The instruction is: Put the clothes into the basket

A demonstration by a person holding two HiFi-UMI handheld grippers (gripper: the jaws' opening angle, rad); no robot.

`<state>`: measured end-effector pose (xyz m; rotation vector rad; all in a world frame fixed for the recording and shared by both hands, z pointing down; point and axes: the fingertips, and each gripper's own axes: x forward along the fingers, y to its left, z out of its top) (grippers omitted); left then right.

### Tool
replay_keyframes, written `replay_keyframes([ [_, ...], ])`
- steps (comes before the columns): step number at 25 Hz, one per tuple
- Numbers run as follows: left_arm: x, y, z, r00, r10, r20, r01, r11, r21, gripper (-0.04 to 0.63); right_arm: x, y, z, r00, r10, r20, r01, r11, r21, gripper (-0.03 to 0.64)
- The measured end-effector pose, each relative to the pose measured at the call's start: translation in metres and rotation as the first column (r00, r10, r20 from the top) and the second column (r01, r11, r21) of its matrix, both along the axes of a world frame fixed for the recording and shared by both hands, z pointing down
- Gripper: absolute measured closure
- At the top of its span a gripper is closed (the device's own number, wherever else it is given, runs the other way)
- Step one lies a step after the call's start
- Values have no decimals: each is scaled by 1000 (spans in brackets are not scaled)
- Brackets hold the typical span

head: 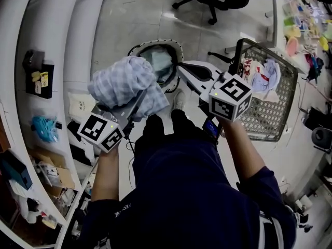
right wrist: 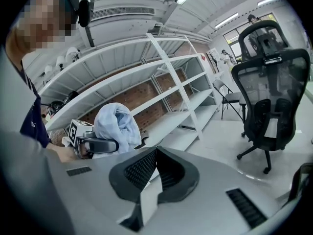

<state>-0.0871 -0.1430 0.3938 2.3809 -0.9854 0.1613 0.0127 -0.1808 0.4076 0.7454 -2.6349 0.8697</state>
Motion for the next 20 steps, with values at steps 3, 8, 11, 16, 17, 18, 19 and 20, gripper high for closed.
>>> replay_keyframes([
  [3,3,0,14,1000,8,11,-8,1000,-20,430,3,4,14,1000,0,-19,-1,1000,-23,611],
  [8,13,0,42,999,32,31,-30,998,-49,430,7,5,41,999,0,-50,-3,998,-61,611],
  [11,17,0,62,997,48,54,-44,996,-73,430,8,5,55,998,-1,-61,-4,997,-82,611],
  [16,19,-3,96,992,74,104,-64,993,-99,430,12,5,70,997,-1,-82,-8,994,-107,611],
  [17,19,-4,106,991,79,111,-66,992,-111,430,13,6,72,996,2,-87,-11,994,-112,611],
  [18,18,-5,116,990,82,116,-67,990,-127,430,15,6,75,996,5,-92,-15,993,-117,611],
  [19,19,-6,126,989,86,118,-68,987,-146,430,17,6,78,995,8,-96,-20,992,-122,611],
  [20,19,-7,136,989,90,116,-70,984,-166,430,19,7,81,995,11,-99,-24,991,-128,611],
])
